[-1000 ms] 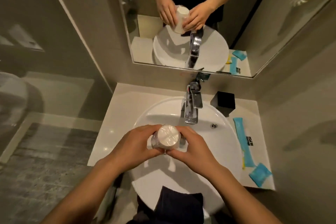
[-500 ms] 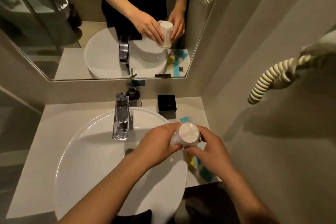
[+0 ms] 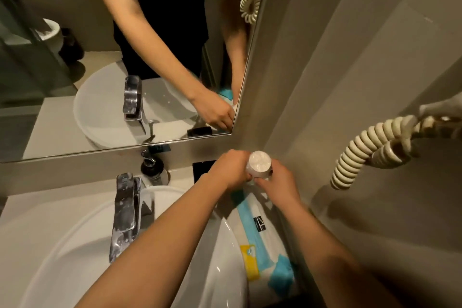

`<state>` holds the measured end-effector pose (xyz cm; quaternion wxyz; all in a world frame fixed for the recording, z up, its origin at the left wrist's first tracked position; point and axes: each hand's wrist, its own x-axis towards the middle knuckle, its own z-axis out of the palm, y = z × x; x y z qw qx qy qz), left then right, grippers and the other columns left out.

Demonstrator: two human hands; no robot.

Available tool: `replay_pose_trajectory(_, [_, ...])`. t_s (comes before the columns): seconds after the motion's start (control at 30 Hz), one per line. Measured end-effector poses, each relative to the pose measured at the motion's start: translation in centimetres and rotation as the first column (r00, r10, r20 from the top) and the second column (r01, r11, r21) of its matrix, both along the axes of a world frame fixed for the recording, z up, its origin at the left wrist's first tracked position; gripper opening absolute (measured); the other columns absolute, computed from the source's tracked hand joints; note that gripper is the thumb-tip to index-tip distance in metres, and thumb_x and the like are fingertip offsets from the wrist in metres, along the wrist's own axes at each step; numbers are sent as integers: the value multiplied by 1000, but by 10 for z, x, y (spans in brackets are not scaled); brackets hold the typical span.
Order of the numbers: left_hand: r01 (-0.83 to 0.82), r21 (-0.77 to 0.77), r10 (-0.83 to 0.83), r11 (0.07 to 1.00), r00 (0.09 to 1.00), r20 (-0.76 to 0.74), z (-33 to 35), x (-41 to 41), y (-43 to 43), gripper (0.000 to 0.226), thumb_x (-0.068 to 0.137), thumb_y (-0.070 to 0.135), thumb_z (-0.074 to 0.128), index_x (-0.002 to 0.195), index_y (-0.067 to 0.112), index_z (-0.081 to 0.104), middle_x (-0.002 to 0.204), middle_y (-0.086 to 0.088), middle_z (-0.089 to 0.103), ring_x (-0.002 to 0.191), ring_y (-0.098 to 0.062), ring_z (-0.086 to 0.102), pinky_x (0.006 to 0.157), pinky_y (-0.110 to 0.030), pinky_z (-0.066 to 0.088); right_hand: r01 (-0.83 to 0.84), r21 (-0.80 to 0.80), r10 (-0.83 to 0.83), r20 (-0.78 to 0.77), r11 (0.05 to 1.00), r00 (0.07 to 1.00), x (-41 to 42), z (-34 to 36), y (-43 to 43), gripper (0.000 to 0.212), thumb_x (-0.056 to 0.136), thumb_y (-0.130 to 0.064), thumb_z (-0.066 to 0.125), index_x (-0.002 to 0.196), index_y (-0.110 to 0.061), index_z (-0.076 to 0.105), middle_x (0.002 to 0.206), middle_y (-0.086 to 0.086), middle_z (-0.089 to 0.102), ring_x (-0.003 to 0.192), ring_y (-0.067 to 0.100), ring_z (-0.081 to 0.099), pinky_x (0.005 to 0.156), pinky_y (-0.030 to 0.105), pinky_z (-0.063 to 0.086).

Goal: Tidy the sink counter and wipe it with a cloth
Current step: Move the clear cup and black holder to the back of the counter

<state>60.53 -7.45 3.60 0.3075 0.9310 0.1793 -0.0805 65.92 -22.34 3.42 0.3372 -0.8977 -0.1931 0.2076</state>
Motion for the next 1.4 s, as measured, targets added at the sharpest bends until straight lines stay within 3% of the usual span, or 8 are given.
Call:
replay_pose_trajectory(0.23, [-24,-42,20,999,997,-80,-39,37,15,31,76,24,77,102,13,66,109,-16,72,102,-38,67,76,-36,50,42,-130,-45,-16,991,999,28,-39,25,44,85,-15,73,128,-12,62,124,11,70,114,29,66,90,29,47])
replay_pose_trajectory(0.57, [-67,-22,63,998,985,-163,-67,53,8,28,83,8,68,111,6,67,115,-20,69,106,-38,67,88,-41,53,90,-171,-105,-81,981,991,38,-72,32,40,83,-29,72,117,-9,65,116,15,72,110,35,67,83,32,49])
replay_pose_trajectory(0.8, [-112,-22,108,993,983,-149,-67,49,4,28,83,3,65,111,3,65,118,-22,68,110,-39,65,91,-40,52,102,-192,-116,-64,976,991,38,-77,31,38,81,-18,73,117,-9,62,117,14,71,109,34,66,80,29,47])
replay_pose_trajectory(1.03, [-163,-3,163,987,986,-19,-42,22,-4,26,86,7,67,111,7,59,112,-19,68,103,-38,67,79,-40,51,165,-156,-179,-83,974,980,29,-70,20,28,85,-12,73,110,-12,60,107,11,71,92,27,66,74,31,47])
replay_pose_trajectory(1.1, [-171,-9,171,985,982,77,-28,-1,-9,34,85,11,71,116,10,55,116,-17,67,106,-37,66,84,-40,53,188,-123,-199,-87,975,976,20,-65,11,23,87,-15,71,105,-15,56,101,6,68,91,25,65,74,31,49])
replay_pose_trajectory(1.17, [-187,-30,190,982,965,183,-15,-34,-16,41,86,14,71,123,14,54,120,-13,66,108,-33,65,88,-40,54,196,-81,-204,-103,977,974,5,-60,0,29,89,-15,71,114,-15,56,103,5,65,95,23,64,76,29,47])
replay_pose_trajectory(1.27, [-237,-64,245,969,924,295,-6,-90,-29,43,87,17,68,128,16,53,121,-8,64,108,-28,62,86,-37,51,192,-72,-199,-94,979,976,-23,-59,-19,47,91,-17,70,134,-12,55,127,6,66,112,22,64,87,31,53])
replay_pose_trajectory(1.4, [-371,16,355,929,899,256,-25,-153,-33,46,90,23,66,132,12,53,125,-9,64,111,-30,62,93,-41,52,136,-117,-147,-84,984,986,-60,-61,-45,45,95,-21,65,138,-16,55,127,1,65,99,14,62,80,26,51])
